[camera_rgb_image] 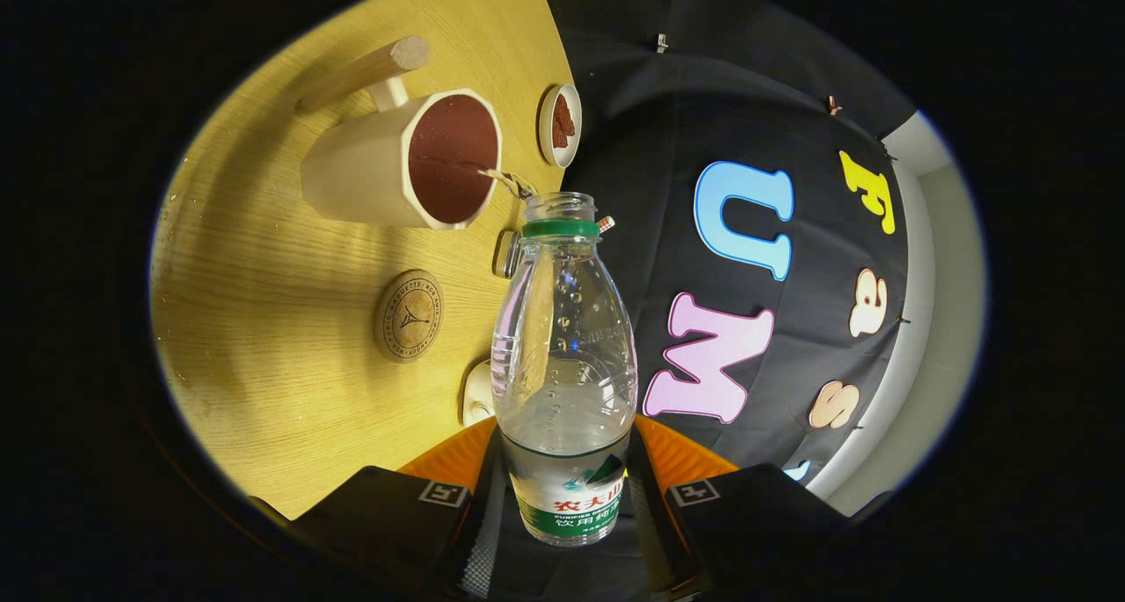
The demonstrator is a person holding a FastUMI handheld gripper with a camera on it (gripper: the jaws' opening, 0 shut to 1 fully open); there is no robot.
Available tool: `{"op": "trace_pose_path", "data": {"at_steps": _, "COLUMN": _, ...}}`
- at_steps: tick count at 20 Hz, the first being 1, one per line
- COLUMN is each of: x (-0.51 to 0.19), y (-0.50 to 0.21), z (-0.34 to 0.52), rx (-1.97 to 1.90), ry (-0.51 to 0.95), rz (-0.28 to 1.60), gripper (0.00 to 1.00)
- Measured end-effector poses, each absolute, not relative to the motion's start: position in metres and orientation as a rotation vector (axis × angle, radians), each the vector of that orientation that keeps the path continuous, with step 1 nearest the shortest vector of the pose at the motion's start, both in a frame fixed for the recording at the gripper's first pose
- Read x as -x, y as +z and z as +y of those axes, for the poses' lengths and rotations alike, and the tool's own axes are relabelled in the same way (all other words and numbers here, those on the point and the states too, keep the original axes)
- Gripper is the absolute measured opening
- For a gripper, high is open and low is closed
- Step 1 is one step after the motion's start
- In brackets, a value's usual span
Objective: Take the bottle from table, then pour the juice into the cup, finally place the bottle on the coaster
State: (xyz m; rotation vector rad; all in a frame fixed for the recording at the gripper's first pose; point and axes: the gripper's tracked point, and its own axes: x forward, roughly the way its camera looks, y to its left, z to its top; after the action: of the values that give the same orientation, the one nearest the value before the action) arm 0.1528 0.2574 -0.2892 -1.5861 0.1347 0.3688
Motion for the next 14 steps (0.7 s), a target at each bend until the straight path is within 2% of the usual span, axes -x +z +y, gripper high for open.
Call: {"op": "trace_pose_path", "data": {"at_steps": 14, "x": -0.1603, "y": -0.2799, "z": 0.2578, "rx": 1.660, "ry": 0.375, "rz": 0.091, "gripper": 0.67}}
